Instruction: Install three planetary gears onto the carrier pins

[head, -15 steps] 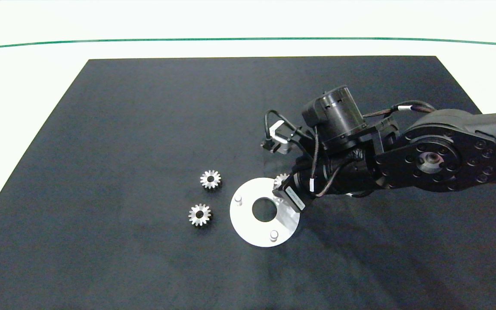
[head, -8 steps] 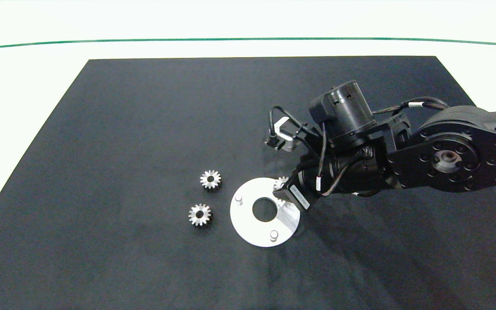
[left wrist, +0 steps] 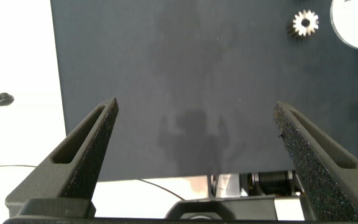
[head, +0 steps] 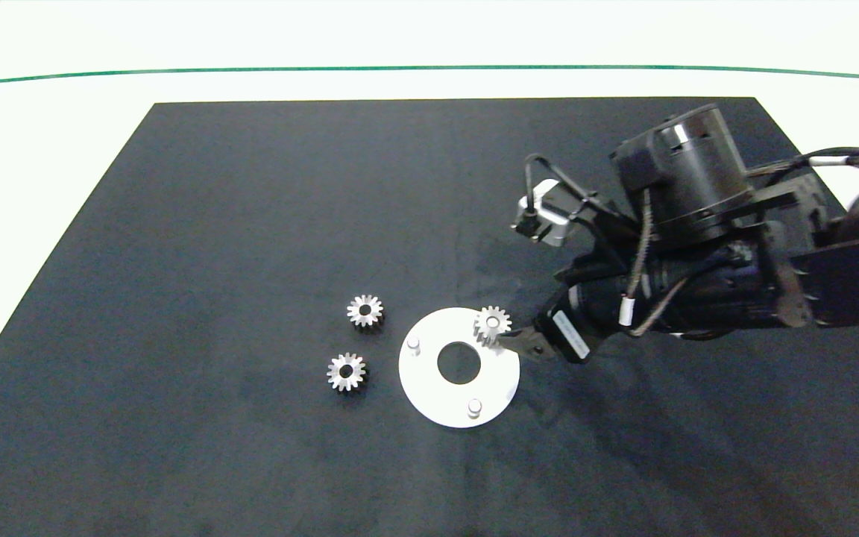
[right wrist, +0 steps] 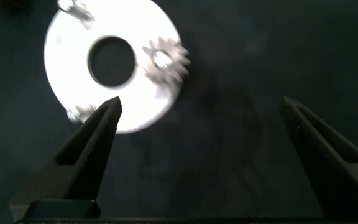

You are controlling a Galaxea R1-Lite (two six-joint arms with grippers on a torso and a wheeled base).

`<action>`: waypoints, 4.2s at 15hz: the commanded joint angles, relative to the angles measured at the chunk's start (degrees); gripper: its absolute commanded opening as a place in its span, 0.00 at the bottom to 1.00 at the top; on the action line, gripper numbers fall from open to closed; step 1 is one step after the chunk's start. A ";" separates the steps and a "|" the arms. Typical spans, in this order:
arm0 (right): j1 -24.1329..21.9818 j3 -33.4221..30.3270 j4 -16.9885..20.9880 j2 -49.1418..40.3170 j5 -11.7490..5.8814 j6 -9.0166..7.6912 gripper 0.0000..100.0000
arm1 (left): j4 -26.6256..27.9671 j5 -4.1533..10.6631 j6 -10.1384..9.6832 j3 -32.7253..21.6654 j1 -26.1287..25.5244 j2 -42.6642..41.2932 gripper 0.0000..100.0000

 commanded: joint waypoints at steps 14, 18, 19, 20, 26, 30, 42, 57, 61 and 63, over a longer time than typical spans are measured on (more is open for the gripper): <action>-17.35 19.58 0.19 -40.88 0.89 3.82 1.00 | -33.10 7.76 -6.14 14.94 -34.90 24.57 1.00; -15.51 21.34 0.19 -43.17 1.06 6.10 1.00 | -35.21 8.11 0.37 16.34 -34.90 28.18 1.00; -15.51 22.57 0.11 -43.26 1.94 6.10 1.00 | -35.21 8.29 1.16 16.08 -34.99 29.32 1.00; -15.51 23.09 0.02 -43.43 3.26 6.01 1.00 | -35.21 9.61 2.47 15.90 -34.99 30.46 1.00; -15.86 23.18 0.02 -43.61 3.87 6.01 1.00 | -38.46 13.47 4.32 14.85 -38.95 36.70 1.00; -15.95 23.36 0.02 -43.96 3.79 5.92 1.00 | -38.55 13.47 8.71 11.16 -39.74 39.95 1.00; -15.95 23.18 -0.16 -46.07 3.79 5.75 1.00 | -41.19 13.39 8.89 8.26 -44.48 49.53 1.00; -15.95 23.18 -0.16 -46.16 3.87 5.66 1.00 | -43.91 10.05 9.51 8.43 -40.44 52.52 1.00; -15.95 23.18 -0.07 -46.16 3.87 5.66 1.00 | -44.97 10.13 9.42 8.43 -40.53 53.67 1.00; -15.95 23.18 -0.16 -46.16 3.87 5.66 1.00 | -46.46 10.13 9.51 8.78 -40.44 54.37 1.00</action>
